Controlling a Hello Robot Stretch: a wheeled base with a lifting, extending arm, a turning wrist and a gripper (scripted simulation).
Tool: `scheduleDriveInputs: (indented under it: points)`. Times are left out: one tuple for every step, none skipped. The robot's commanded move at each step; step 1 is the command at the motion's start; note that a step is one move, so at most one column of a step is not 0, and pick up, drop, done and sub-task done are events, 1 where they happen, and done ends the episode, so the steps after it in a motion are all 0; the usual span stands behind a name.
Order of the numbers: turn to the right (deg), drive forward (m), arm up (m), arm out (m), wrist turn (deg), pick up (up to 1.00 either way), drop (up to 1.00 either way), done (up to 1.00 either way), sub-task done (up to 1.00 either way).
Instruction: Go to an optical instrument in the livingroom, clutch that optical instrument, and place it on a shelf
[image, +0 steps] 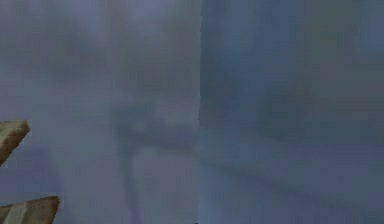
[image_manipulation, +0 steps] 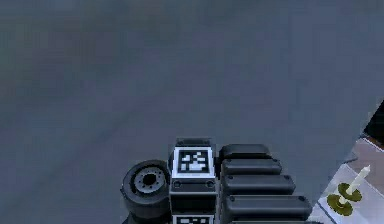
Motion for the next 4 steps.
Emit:
scheduleDriveInputs:
  points:
    - [-33.0, 0.0, 0.0, 0.0, 0.0, 0.0, 0.0, 0.0, 0.0]
    - [45.0, 0.0, 0.0, 0.0, 0.0, 0.0, 0.0, 0.0, 0.0]
    - [3.0, 0.0, 0.0, 0.0, 0.0, 0.0, 0.0, 0.0, 0.0]
    - [-45.0, 0.0, 0.0, 0.0, 0.0, 0.0, 0.0, 0.0, 0.0]
